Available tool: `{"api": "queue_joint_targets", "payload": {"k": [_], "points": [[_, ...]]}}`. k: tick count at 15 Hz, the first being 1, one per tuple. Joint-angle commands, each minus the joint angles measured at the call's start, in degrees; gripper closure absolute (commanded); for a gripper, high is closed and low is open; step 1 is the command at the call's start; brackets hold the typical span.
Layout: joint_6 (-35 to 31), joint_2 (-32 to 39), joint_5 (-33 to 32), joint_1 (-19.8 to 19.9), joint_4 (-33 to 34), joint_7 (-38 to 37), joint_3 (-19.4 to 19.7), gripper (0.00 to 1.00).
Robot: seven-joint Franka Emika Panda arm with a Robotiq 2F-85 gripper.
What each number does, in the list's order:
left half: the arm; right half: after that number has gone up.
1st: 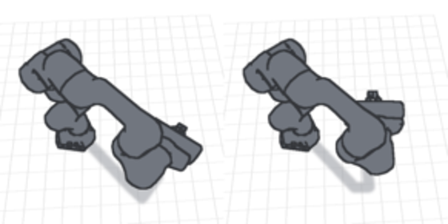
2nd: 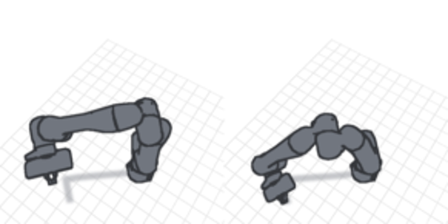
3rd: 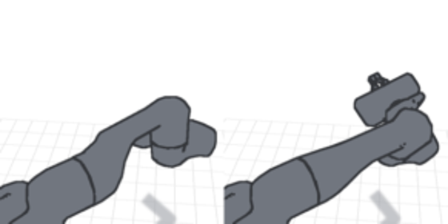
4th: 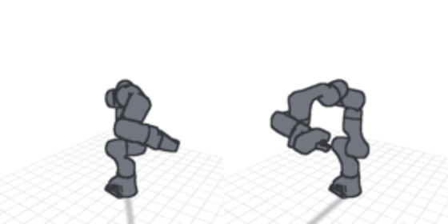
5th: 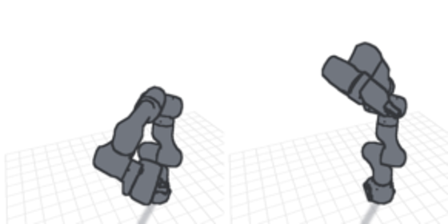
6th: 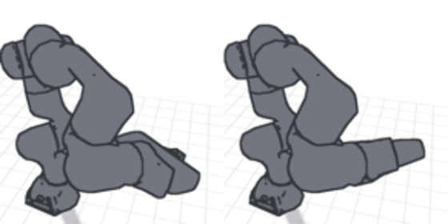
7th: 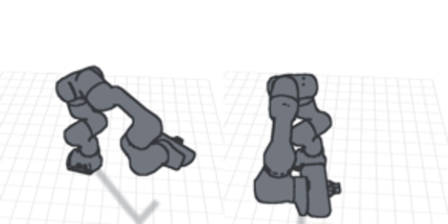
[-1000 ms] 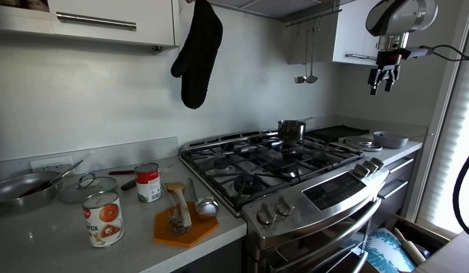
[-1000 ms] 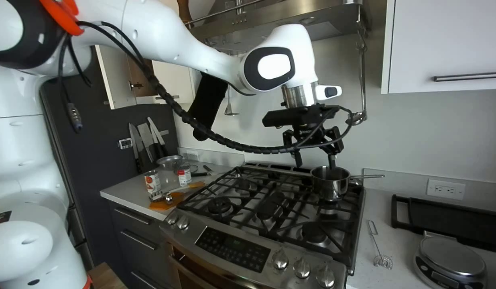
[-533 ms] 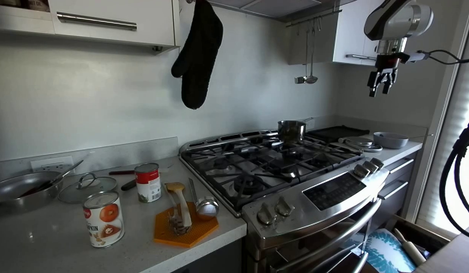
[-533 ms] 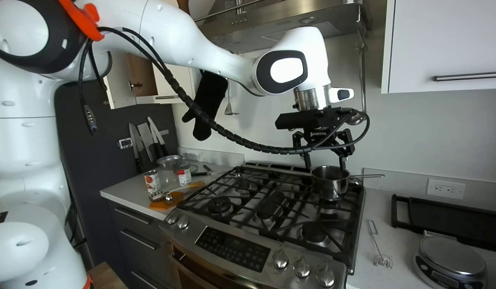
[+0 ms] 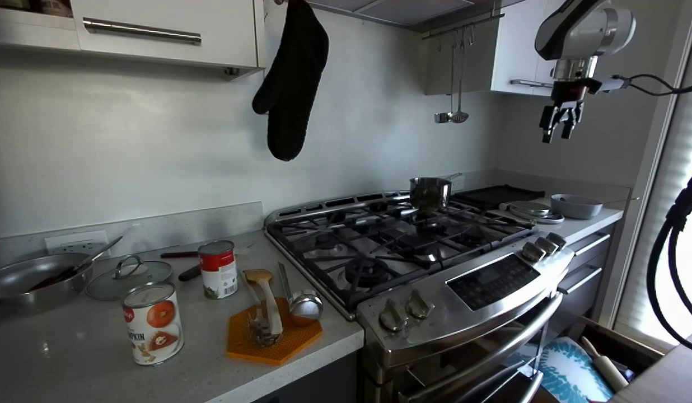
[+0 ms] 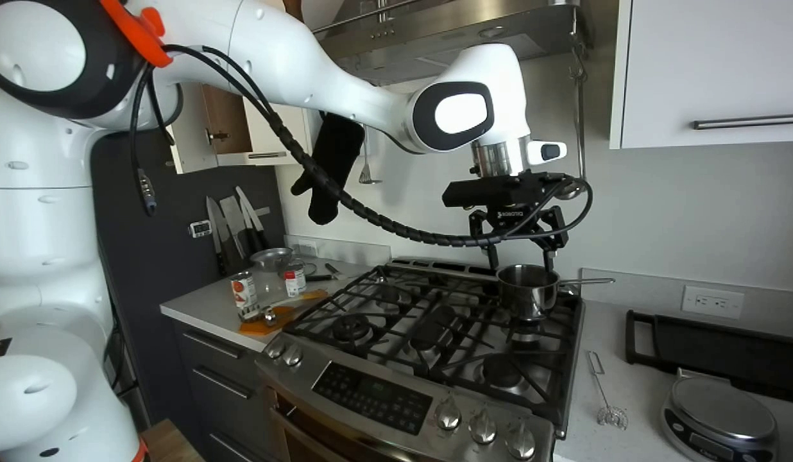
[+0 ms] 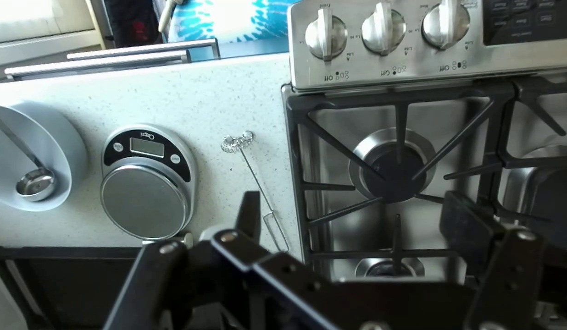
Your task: Pick up the stirrer on the right countertop and put it in the pot on the stove plate
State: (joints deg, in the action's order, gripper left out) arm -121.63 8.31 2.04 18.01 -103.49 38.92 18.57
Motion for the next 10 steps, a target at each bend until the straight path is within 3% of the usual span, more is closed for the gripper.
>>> {"api": "queue_joint_targets", "payload": {"k": [1, 10], "points": [[-0.22, 6.33, 0.62, 2.76, 4.77, 3.7, -0.94, 0.0], [3.95, 23.04, 7.32, 11.53, 17.95, 22.89, -7.02, 0.0]]}}
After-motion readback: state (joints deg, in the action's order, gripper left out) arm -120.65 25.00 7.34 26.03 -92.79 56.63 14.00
